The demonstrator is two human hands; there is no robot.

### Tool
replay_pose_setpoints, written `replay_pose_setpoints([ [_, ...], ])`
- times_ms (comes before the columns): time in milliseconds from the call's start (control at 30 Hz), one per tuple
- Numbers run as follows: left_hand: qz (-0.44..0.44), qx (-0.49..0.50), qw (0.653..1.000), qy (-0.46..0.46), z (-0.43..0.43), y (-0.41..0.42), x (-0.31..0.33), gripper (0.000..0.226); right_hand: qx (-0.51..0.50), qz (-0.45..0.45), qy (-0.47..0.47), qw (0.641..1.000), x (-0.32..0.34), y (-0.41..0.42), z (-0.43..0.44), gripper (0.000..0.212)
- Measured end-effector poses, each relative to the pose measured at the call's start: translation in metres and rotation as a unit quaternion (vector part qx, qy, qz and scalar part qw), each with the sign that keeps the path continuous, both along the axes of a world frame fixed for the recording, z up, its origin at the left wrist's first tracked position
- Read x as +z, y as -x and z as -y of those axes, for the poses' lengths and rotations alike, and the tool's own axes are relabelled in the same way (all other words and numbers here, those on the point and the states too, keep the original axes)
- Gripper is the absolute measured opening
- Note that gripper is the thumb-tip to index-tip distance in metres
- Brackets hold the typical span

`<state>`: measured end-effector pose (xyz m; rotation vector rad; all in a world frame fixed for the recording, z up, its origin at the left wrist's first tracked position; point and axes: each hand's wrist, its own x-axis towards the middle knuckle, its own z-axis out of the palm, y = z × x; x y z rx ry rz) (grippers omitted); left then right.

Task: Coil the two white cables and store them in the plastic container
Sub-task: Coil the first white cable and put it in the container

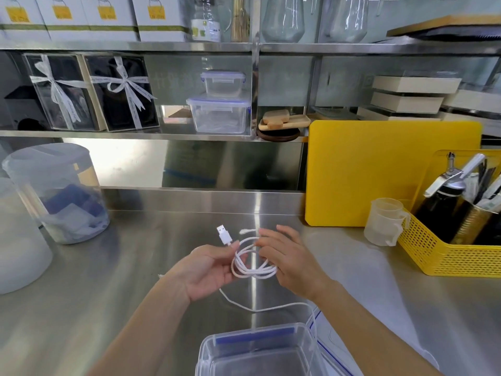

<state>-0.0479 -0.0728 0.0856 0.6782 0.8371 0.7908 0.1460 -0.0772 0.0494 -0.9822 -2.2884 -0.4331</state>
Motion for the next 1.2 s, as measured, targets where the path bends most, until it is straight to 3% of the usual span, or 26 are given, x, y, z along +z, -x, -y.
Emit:
replay_pose_setpoints([
  [67,-0.036,0.042,0.998,-0.023,-0.004,-0.002,-0.006,0.015,-0.013,0.03,0.038,0.999,-0.003,0.001,0.001,0.056],
  [133,-0.066,0.074,0.994,-0.049,-0.006,-0.001,-0.01,0.017,-0.007,-0.003,0.09,0.996,-0.006,0.002,0.005,0.068],
  [233,-0.121,0.093,0.984,-0.087,-0.005,-0.003,-0.012,0.016,0.017,-0.211,0.189,0.959,-0.005,0.009,0.013,0.053],
  [333,-0.215,0.128,0.957,-0.145,-0.003,-0.01,-0.017,0.015,-0.074,-0.369,0.212,0.902,0.003,0.019,0.015,0.029],
  [400,-0.254,0.146,0.939,-0.18,-0.001,-0.015,-0.019,0.014,-0.15,-0.324,0.268,0.895,0.01,0.024,0.013,0.04],
  [500,-0.296,0.141,0.919,-0.22,0.002,-0.021,-0.021,0.016,-0.183,-0.267,0.382,0.865,0.01,0.028,0.009,0.058],
  [567,-0.332,0.129,0.9,-0.252,0.006,-0.024,-0.023,0.017,-0.194,-0.26,0.391,0.861,0.005,0.029,0.007,0.05],
  [667,-0.423,0.075,0.853,-0.296,0.008,-0.025,-0.029,0.019,-0.207,-0.22,0.373,0.877,0.002,0.03,0.006,0.02],
  [733,-0.483,0.04,0.821,-0.301,0.007,-0.026,-0.032,0.017,-0.197,-0.23,0.398,0.866,0.002,0.031,0.007,0.008],
  [900,-0.555,-0.003,0.764,-0.329,0.007,-0.029,-0.031,0.013,-0.18,-0.268,0.421,0.847,0.0,0.031,0.007,0.007],
  [933,-0.551,-0.003,0.769,-0.325,0.006,-0.029,-0.032,0.014,-0.18,-0.27,0.42,0.848,0.001,0.03,0.007,0.007],
  [1000,-0.504,0.007,0.812,-0.295,0.005,-0.029,-0.033,0.018,-0.195,-0.233,0.394,0.867,0.003,0.029,0.009,0.007],
  [1100,-0.439,0.018,0.858,-0.265,0.001,-0.027,-0.037,0.017,-0.187,-0.073,0.189,0.961,-0.001,0.026,0.009,0.028],
  [1200,-0.403,-0.005,0.869,-0.287,-0.003,-0.024,-0.042,0.022,-0.101,0.03,0.039,0.994,-0.011,0.022,0.004,0.039],
])
